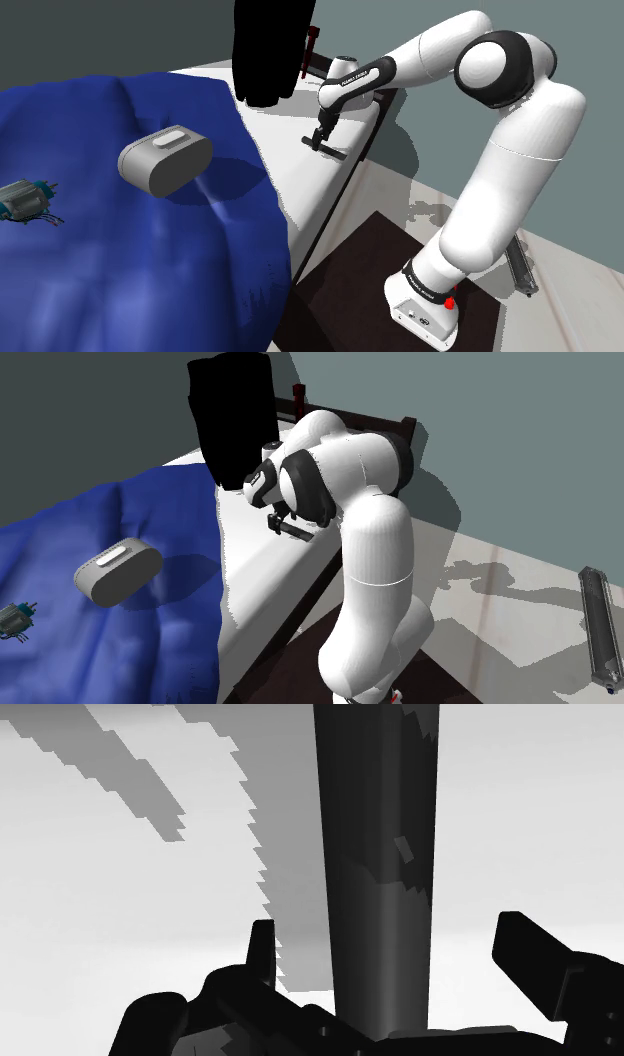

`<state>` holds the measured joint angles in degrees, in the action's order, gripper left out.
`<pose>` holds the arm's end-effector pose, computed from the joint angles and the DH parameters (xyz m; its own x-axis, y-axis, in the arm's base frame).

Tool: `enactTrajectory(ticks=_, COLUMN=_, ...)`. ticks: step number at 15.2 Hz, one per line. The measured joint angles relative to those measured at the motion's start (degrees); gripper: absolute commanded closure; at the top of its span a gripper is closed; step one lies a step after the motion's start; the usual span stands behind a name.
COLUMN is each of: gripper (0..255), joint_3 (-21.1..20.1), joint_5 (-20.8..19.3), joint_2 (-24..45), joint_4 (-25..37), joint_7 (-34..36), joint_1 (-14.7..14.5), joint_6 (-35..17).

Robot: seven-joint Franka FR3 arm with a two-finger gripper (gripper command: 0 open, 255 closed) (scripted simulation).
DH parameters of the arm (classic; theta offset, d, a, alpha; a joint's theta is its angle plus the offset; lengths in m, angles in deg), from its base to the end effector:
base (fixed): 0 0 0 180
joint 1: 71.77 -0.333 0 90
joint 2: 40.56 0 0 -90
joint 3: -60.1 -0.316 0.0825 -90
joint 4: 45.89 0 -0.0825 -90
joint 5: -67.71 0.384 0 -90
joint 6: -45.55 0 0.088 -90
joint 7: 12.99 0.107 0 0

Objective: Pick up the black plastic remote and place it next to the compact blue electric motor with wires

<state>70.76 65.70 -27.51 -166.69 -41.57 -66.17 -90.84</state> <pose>0.5558 -0.1604 0.3149 0.9699 0.2434 0.0089 0.2419 -0.9669 0.0813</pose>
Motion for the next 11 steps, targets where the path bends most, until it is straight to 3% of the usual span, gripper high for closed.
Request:
enactTrajectory(ticks=2, gripper=0, joint_3=0.00, joint_5=0.00, joint_2=0.02, joint_4=0.00, joint_7=0.00, joint_1=0.00, joint_6=-0.02)
enactTrajectory(ticks=3, gripper=255, joint_3=0.00, joint_5=0.00, joint_2=0.02, joint_4=0.00, joint_7=0.00, joint_1=0.00, joint_6=-0.02)
enactTrajectory(ticks=11, gripper=255, joint_3=-0.12, joint_5=0.03, joint_2=-0.33, joint_4=-0.21, joint_7=-0.04, joint_1=-0.09, joint_6=-0.21)
